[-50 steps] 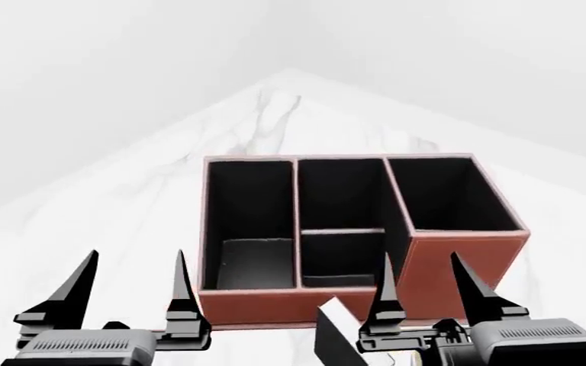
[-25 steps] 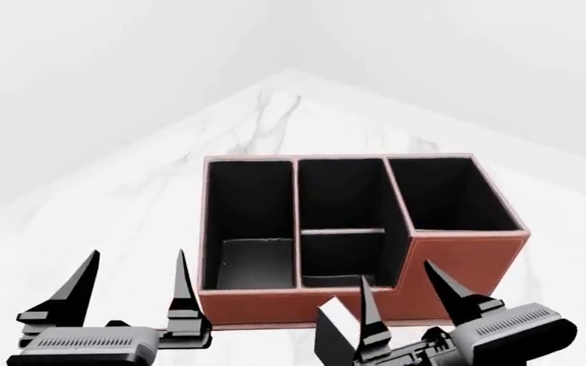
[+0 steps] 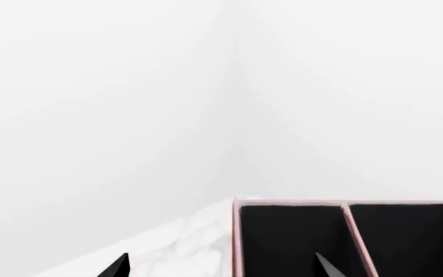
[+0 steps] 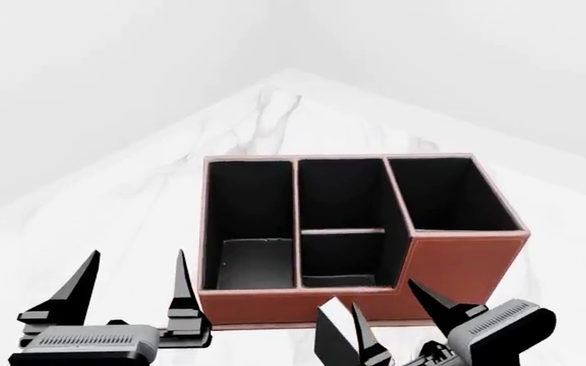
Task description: Pick up the book and place it in the right compartment of the caddy.
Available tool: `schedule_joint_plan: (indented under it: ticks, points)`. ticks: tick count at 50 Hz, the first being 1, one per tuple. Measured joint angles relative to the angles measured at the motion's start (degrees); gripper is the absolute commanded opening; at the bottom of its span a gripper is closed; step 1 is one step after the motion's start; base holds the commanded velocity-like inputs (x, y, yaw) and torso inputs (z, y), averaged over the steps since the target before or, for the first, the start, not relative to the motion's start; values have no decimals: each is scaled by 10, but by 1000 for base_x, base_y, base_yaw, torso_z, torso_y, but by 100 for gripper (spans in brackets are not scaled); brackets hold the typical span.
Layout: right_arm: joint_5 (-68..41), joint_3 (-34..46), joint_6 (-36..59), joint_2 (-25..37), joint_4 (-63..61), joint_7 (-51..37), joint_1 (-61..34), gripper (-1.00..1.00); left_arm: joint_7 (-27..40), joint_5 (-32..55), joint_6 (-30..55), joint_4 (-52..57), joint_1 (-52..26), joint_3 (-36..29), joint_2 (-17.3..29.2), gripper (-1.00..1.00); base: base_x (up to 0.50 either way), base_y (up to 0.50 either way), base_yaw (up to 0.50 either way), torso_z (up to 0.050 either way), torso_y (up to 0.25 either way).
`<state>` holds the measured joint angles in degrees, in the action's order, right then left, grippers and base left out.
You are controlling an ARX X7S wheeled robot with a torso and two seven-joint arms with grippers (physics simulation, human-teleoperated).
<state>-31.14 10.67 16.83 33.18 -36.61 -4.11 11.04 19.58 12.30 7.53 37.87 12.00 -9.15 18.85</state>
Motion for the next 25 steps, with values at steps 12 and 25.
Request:
schedule_joint_plan:
  ticks: [12,25]
  points:
    - [-11,13,7,1,11,14,2,100,3,1,1,0,0,-1,2,100,0,0,0,0,0]
    - [-3,26,3,0,22,19,6,100,7,1,1,0,-1,-3,4,100,0,0,0,0,0]
